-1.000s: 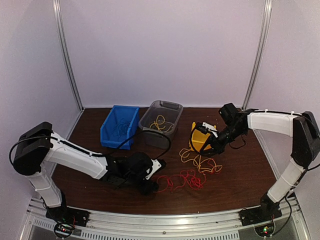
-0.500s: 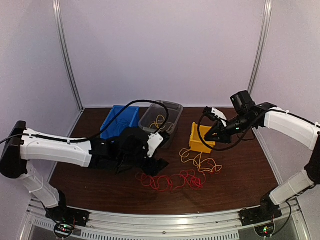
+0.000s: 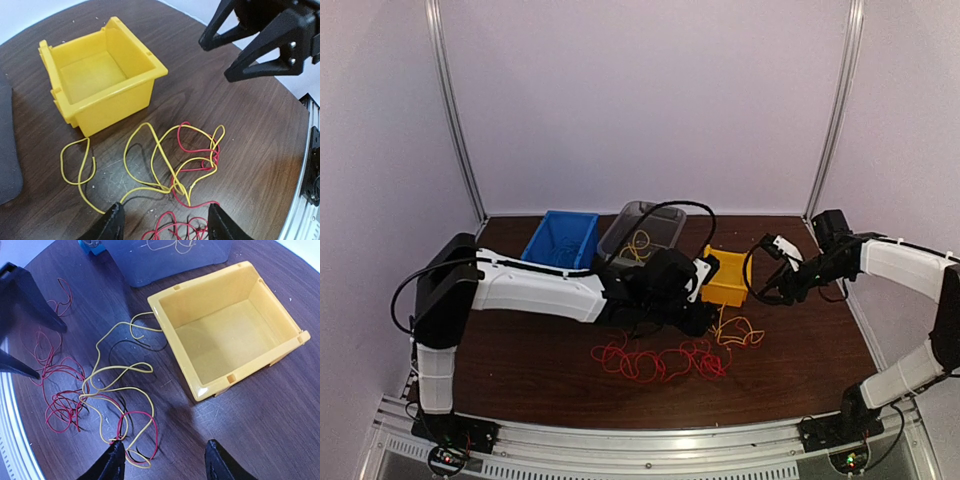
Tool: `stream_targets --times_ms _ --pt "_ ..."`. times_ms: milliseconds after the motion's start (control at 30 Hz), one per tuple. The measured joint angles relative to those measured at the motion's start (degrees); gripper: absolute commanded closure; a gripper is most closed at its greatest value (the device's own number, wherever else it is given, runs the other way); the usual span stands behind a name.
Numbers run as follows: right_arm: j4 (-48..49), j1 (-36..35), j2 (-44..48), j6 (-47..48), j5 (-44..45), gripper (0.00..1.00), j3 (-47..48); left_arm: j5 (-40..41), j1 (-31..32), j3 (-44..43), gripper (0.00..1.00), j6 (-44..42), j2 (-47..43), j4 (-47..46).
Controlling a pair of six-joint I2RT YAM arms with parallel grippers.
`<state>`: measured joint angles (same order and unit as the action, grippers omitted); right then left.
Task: Untangle the cables
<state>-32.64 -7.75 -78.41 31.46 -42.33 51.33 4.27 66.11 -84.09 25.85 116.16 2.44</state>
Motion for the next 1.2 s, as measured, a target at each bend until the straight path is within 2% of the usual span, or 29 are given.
stream_targets --times_ms 200,633,1100,1200 --pt "1.49 -0.04 0.96 -0.17 0.00 0.44 -0.02 -1.51 0.00 -9.09 0.42 2.86 8.79 2.29" --pt "1.57 -0.04 1.20 -0.22 -1.44 0.44 -0.02 -1.88 0.00 -15.06 0.59 6.95 13.55 5.70" --pt "1.57 -0.04 1.25 -0.37 -1.86 0.45 -0.04 -3.76 -0.35 -15.98 0.89 7.69 15.54 6.62" --pt "1.60 -0.04 1.25 -0.37 -1.86 0.45 -0.20 -4.87 -0.57 -16.04 1.00 7.72 15.54 6.36"
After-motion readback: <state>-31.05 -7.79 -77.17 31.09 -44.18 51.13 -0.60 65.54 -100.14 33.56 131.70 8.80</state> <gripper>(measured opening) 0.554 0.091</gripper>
